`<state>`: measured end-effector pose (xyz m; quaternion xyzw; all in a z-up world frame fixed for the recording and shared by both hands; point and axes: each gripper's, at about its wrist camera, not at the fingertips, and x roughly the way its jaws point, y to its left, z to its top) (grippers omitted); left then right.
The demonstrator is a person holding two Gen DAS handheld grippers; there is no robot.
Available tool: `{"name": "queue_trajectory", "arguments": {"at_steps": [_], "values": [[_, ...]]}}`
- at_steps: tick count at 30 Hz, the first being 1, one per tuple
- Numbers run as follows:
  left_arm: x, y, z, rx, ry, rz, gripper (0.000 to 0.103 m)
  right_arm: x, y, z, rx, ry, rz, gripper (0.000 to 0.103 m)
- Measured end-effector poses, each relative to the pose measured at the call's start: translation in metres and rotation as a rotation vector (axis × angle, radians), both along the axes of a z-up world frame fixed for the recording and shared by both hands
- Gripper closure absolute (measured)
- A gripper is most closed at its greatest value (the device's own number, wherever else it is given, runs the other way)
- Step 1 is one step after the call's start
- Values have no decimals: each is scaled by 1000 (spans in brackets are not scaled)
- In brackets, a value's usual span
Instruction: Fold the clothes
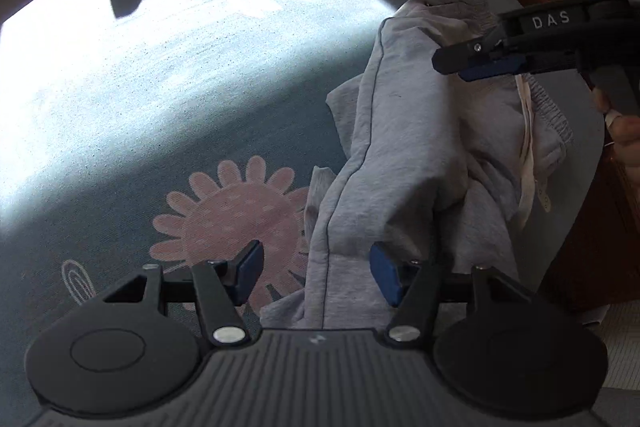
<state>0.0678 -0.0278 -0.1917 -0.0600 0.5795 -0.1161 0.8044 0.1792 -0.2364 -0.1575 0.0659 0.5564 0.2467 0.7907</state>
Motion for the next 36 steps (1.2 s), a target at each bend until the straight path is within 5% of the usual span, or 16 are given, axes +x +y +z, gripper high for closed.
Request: {"name": "queue_trajectory", "arguments": {"at_steps": [5, 11, 17, 25, 28, 32, 36], "values": [[-19, 13, -23, -82, 22, 3, 45, -11, 34, 4, -56, -31, 82, 56], [-21, 41, -60, -407, 145, 58, 47, -17, 53, 1, -75, -21, 110, 56], [-27, 35, -35, -539, 48, -63, 48, -25, 77, 6, -61, -25, 292, 54], [-32, 19, -18, -493, -18, -238, 48, -66, 132, 16, -54, -42, 1120, 48], [-35, 16, -19, -421, -38, -257, 65, -90, 143, 14, -146, -74, 1400, 47], [-40, 12, -24, -313, -42, -264, 92, -118, 151, 10, -273, -166, 1657, 47], [-46, 11, -19, -306, -86, -234, 97, -123, 158, 6, -299, -171, 1718, 46]]}}
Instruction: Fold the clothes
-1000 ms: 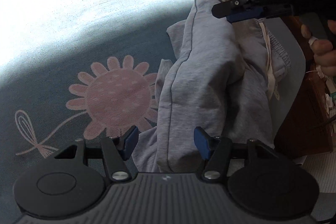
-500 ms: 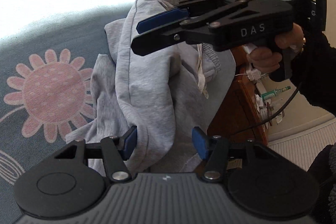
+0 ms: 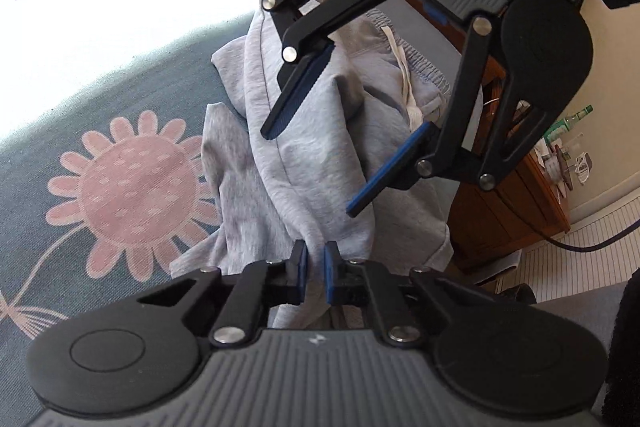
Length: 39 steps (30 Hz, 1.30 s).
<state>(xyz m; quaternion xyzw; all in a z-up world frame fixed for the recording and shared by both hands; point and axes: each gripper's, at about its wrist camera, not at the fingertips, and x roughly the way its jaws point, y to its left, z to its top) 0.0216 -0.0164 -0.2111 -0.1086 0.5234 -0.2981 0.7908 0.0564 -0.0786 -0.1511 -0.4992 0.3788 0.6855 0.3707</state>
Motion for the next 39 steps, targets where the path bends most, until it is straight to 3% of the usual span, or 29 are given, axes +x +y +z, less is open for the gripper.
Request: {"name": "queue_trajectory", "arguments": {"at_steps": [4, 10, 14, 19, 27, 29, 33, 39], "values": [[-1, 9, 3, 37, -4, 96, 99, 8, 6, 0, -1, -1, -50, 45], [11, 41, 4, 107, 11, 244, 101, 28, 3, 2, 27, 52, -253, 45], [32, 60, 12, 156, -26, 309, 101, 34, -9, 2, 65, 43, -382, 45], [60, 66, 21, 222, -72, 319, 101, 39, -28, 4, 127, 42, -539, 45], [54, 38, 52, 295, -201, 187, 102, 79, -49, 27, 182, 11, -606, 45], [41, 26, 59, 303, -227, 138, 102, 91, -47, 29, 190, 6, -599, 45], [15, 5, 60, 317, -217, 48, 102, 94, -33, 28, 185, 10, -471, 45], [-13, -11, 55, 298, -211, 35, 102, 61, 4, 8, 98, 30, -139, 45]]}}
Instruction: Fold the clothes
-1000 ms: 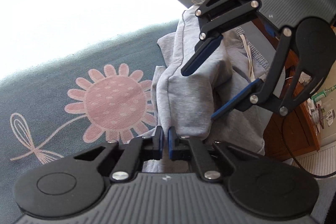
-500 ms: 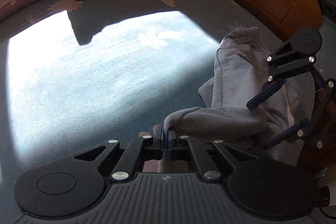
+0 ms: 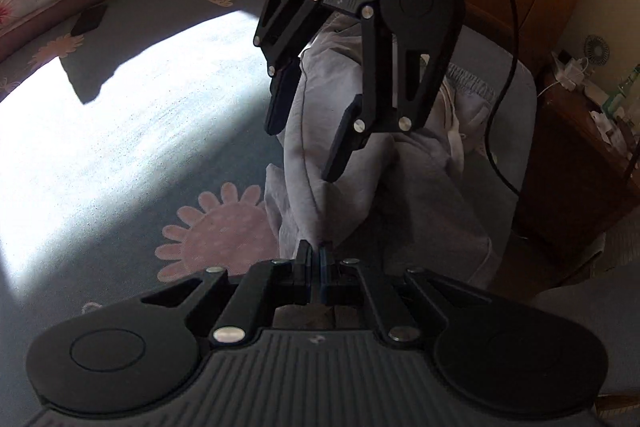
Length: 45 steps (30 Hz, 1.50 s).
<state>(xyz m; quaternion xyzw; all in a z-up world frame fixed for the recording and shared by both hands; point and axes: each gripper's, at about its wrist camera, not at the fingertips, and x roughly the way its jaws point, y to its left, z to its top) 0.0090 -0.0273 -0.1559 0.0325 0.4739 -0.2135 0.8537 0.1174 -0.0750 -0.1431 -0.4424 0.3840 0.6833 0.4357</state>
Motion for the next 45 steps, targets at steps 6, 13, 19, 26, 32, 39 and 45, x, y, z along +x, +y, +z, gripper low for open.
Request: {"name": "queue_trajectory", "arguments": {"at_steps": [6, 13, 19, 26, 32, 39, 45], "values": [[-9, -7, -8, -17, -31, -3, 101, -16, 12, -8, -133, -42, 241, 45], [-11, 2, -9, -54, -39, 28, 101, 3, 13, -16, -228, -173, 457, 45], [-10, 2, 1, -51, -40, 93, 101, 13, 21, -43, -238, -159, 698, 45], [-9, 2, 12, -89, -28, 179, 101, 19, 28, -73, -354, 79, 758, 60], [7, 2, 7, -79, 4, 213, 98, 36, 20, -64, -341, 112, 708, 92], [33, 7, 7, -52, 54, 111, 45, 59, -4, -17, -189, 91, 584, 97], [52, 8, -15, 34, 77, -2, 42, 72, -28, 1, -126, 81, 500, 98]]}}
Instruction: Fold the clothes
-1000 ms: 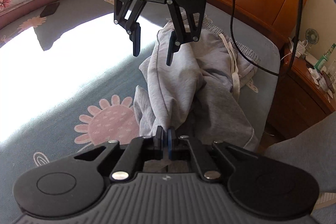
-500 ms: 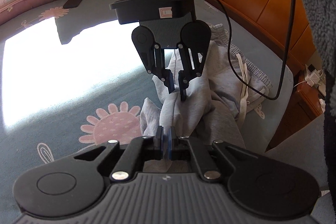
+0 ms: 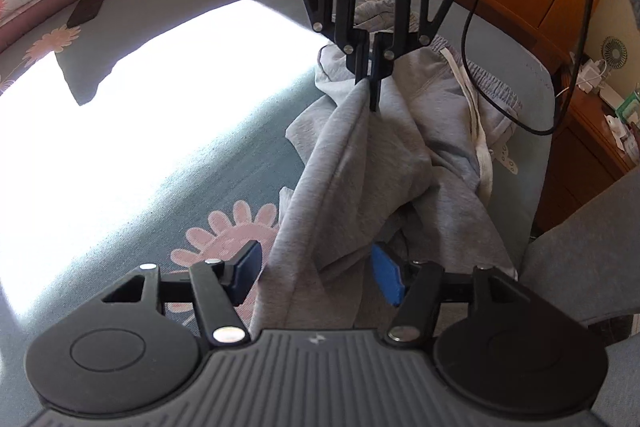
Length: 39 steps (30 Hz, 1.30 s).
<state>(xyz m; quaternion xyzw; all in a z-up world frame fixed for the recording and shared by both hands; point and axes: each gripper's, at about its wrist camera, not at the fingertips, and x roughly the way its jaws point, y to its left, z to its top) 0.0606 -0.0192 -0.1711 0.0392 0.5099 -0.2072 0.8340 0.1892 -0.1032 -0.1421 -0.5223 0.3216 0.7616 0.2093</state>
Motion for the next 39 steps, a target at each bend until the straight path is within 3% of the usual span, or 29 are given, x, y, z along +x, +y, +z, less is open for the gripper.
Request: {"name": "queue_trajectory", "arguments": {"at_steps": [5, 6, 7, 8, 11, 17, 24, 32, 39], "values": [[17, 13, -30, -61, 104, -68, 48, 1, -18, 4, 21, -12, -26, 98], [19, 12, -33, -67, 122, -100, 57, 2, -20, 3, 23, -13, -37, 98], [21, 10, -35, -67, 140, -134, 81, 3, -20, 1, 24, -14, -47, 98], [21, 7, -35, -56, 144, -150, 92, 4, -22, 0, 27, -17, -59, 98], [23, 5, -31, 11, 127, -131, 99, 7, -24, -2, 40, -27, -100, 98], [38, 13, -9, 176, 101, 70, 99, 15, -19, -6, 113, -102, -232, 98], [68, 40, 5, 256, 98, 280, 98, 36, 3, -10, 223, -202, -450, 98], [115, 81, 17, 423, 26, 393, 98, 68, 35, -8, 327, -259, -670, 98], [158, 115, 11, 497, 3, 431, 96, 96, 67, -8, 402, -291, -841, 98]]}}
